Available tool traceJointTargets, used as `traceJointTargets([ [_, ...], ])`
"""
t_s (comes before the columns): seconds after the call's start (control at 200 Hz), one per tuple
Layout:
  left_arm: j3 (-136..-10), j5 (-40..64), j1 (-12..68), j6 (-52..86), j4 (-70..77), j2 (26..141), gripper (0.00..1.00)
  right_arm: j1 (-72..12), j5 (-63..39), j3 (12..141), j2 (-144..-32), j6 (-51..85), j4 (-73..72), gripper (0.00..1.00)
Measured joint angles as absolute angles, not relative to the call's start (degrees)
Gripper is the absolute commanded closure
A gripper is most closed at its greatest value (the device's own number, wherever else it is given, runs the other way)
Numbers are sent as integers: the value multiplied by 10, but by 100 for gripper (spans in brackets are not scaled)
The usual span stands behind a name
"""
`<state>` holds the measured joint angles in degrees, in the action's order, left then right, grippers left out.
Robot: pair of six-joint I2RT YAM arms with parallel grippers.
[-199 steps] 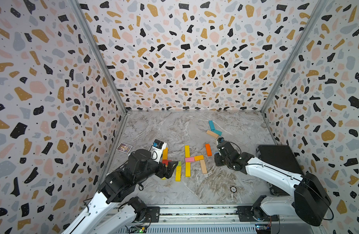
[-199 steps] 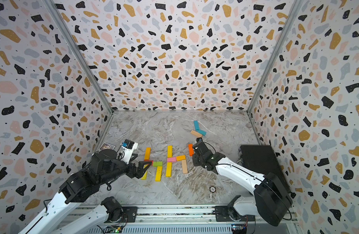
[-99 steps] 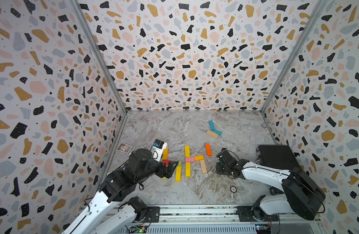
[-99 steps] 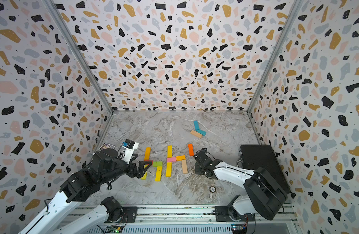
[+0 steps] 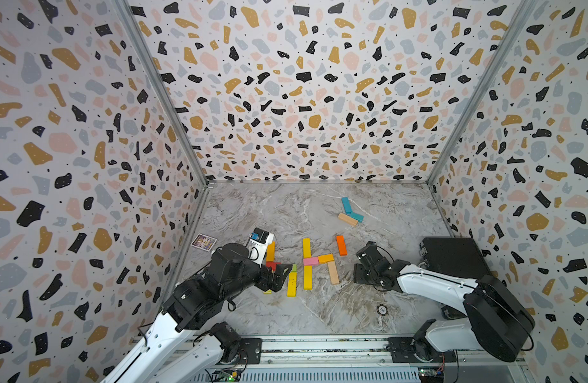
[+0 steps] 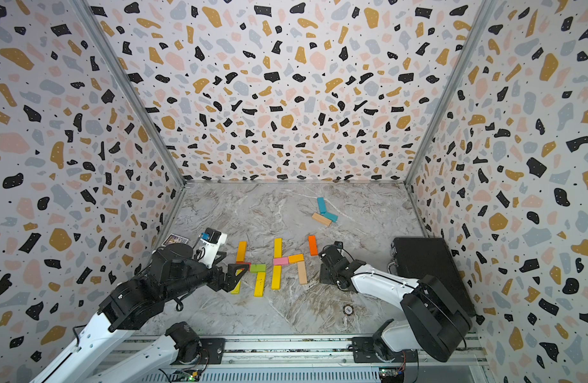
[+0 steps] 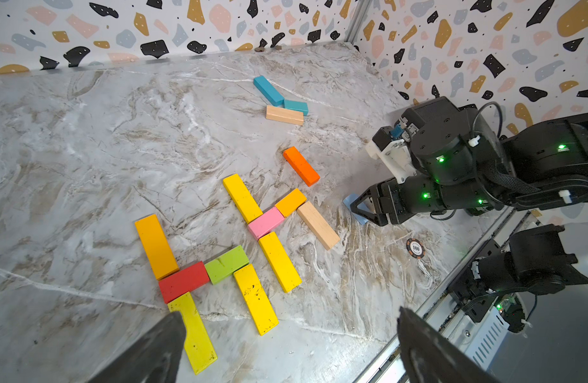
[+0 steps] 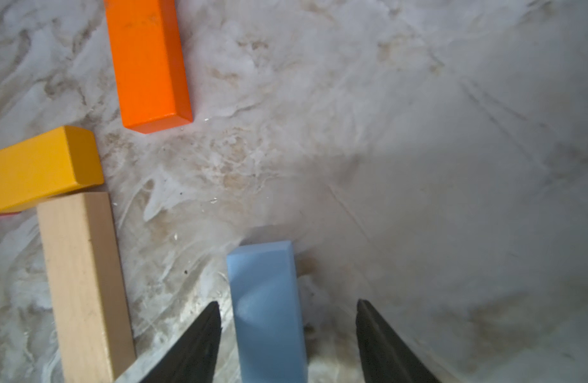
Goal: Assemble the letter h with building blocks
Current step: Assemble the building block at the center of the board.
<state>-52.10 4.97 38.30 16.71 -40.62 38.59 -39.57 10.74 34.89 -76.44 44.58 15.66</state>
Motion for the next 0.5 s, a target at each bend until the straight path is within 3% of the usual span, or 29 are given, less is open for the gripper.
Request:
traceJointTargets([
  [0.235,-521,51,382,167,-406,385,1,-381,149,350,-713,434,225,32],
  [0.501,-521,51,378,167,-406,384,1,-372,129,350,-756,408,243,33],
])
